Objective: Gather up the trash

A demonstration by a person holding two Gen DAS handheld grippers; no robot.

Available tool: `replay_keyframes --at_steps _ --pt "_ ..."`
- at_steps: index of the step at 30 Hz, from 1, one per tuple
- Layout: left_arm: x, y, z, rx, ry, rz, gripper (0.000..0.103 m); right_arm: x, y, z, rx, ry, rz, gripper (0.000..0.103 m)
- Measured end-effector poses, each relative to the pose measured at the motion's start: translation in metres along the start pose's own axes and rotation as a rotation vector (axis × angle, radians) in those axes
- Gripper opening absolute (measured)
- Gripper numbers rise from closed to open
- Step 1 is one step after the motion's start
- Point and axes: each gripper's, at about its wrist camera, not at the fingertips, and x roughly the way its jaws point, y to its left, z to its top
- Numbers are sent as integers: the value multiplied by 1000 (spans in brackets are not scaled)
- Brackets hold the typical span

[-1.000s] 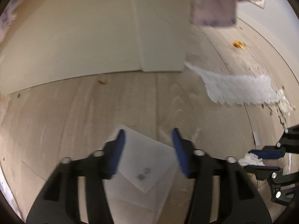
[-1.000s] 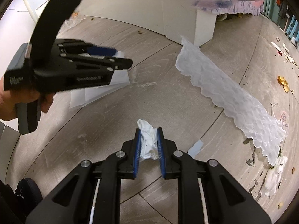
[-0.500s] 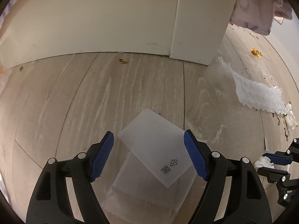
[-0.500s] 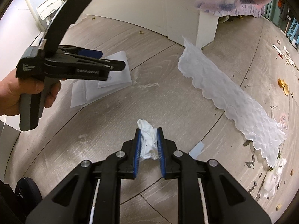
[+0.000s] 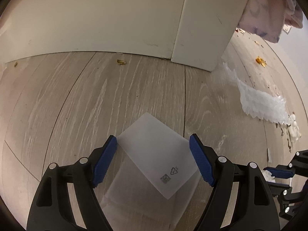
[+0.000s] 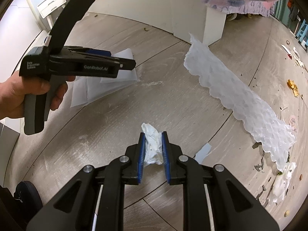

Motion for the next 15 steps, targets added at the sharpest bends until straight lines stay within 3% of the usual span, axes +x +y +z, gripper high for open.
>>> replay_keyframes --at_steps 5,8,12,15 --pt "-1 -7 -5 51 -23 23 73 3 -2 2 5 -1 7 18" --pt "-1 -16 -9 109 -41 30 54 5 -2 3 4 -1 13 18" --pt "-2 -20 -8 118 -44 24 47 7 -2 5 -1 1 17 18" --pt "-3 -19 -7 120 -47 32 33 9 -2 6 -6 1 15 18"
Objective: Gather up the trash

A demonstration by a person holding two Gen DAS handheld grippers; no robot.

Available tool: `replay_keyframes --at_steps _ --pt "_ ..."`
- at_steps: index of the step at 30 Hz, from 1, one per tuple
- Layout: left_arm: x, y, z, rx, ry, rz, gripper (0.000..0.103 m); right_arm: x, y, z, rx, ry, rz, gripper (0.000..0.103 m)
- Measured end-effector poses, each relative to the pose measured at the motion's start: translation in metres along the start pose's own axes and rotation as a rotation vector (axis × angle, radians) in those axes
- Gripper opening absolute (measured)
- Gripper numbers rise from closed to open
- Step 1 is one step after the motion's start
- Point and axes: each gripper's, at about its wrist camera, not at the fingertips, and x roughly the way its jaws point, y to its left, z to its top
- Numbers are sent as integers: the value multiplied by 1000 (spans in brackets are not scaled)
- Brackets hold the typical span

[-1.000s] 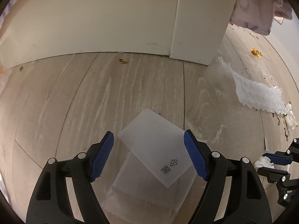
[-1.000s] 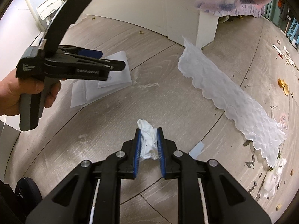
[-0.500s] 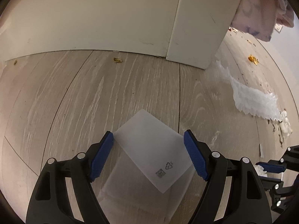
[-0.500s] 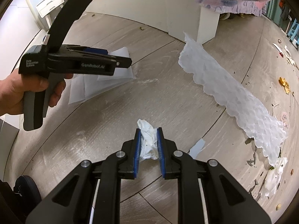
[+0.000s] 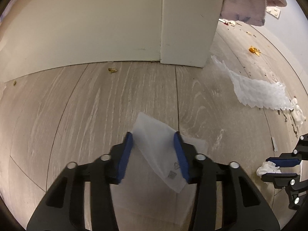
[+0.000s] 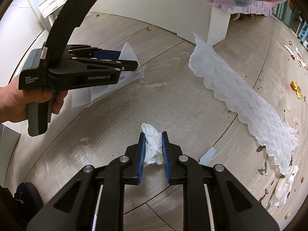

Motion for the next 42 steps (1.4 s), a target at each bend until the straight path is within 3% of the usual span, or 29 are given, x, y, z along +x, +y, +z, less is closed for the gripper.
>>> replay_keyframes --at_steps 5,7,23,35,42 --pt "0 0 4 4 1 -8 7 0 0 -3 0 -2 -2 18" --pt "1 -3 5 15 2 -6 1 -2 -1 -3 2 -4 -2 18" --pt "-12 -59 -3 117 6 -97 0 -18 -1 -11 19 -32 2 18" --pt "-23 -56 -3 108 -2 -78 0 -34 0 -13 13 -59 3 18" --pt "-52 -59 6 98 12 -71 0 -70 1 -10 45 -47 -22 18"
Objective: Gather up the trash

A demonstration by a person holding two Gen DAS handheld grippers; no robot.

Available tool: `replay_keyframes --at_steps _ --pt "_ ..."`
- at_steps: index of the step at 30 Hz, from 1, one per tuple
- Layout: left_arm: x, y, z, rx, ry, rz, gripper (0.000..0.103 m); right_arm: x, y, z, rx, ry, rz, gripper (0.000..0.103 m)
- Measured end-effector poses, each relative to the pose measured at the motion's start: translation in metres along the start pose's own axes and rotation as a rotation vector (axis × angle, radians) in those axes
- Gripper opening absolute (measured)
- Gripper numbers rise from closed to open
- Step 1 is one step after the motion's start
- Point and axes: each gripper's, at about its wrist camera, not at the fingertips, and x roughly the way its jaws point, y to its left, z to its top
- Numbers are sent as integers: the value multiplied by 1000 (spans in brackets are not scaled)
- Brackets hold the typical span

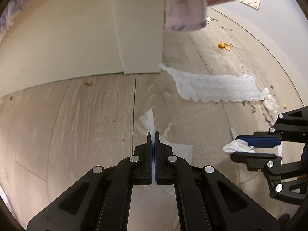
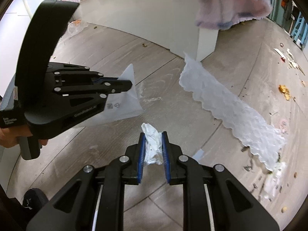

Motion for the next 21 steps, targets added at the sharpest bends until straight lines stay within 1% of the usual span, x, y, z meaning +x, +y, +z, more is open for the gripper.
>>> replay_keyframes --at_steps 4,7,8,10,11,13,15,21 --pt "-35 2 15 -12 28 4 0 -40 2 15 17 13 -8 18" --pt "-72 -1 31 -11 45 6 0 -82 8 31 21 14 -6 18" --pt "-92 -3 40 -12 51 3 0 -97 10 37 24 14 -4 18" --pt "-115 -6 51 -14 61 -1 0 -132 18 48 29 16 2 18" --pt "-136 -9 61 -16 69 -6 0 -145 21 55 31 16 3 18" --pt "-163 -15 72 -16 78 -10 0 -180 28 69 43 19 6 18" --pt "-200 -22 91 -13 88 -20 0 -216 35 83 56 20 5 18" --pt "-291 -42 142 4 89 -42 0 -312 47 122 82 13 -8 18"
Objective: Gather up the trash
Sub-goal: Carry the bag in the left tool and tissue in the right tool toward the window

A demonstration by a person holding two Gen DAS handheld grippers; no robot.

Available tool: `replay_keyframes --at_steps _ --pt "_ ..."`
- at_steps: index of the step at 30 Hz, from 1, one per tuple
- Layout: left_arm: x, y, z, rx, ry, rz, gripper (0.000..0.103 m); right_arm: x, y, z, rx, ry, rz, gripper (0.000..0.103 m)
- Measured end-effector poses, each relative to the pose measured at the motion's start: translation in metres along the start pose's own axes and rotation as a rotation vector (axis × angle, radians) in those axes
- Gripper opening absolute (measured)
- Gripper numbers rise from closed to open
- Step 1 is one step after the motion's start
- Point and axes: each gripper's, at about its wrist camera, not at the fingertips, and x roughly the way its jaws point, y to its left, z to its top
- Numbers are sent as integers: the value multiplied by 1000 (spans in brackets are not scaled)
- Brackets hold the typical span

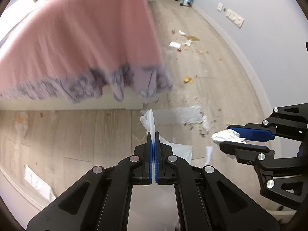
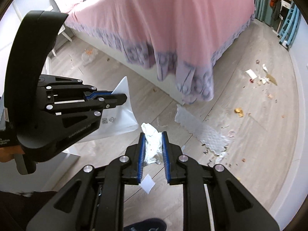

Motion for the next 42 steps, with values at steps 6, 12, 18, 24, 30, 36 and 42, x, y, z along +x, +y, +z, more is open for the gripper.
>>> replay_keyframes --at_steps 6,12,18,24,30,36,42 --pt "-83 -21 43 24 -33 -18 0 -79 7 27 13 -30 -37 18" --pt "-153 -38 73 52 -73 -29 0 -143 15 48 33 -58 -76 18" --pt "-219 -61 97 88 -90 -48 0 -208 22 65 66 -91 -115 18" --pt "-287 -92 117 131 -116 -86 0 -272 24 68 113 -120 -170 18" --pt "-337 -129 135 207 -162 -133 0 -330 23 55 163 -151 -240 18" --pt "-360 -174 150 324 -185 -199 0 -366 14 27 272 -152 -315 18" --pt "-369 -233 160 460 -187 -265 0 -402 -15 6 384 -182 -390 18"
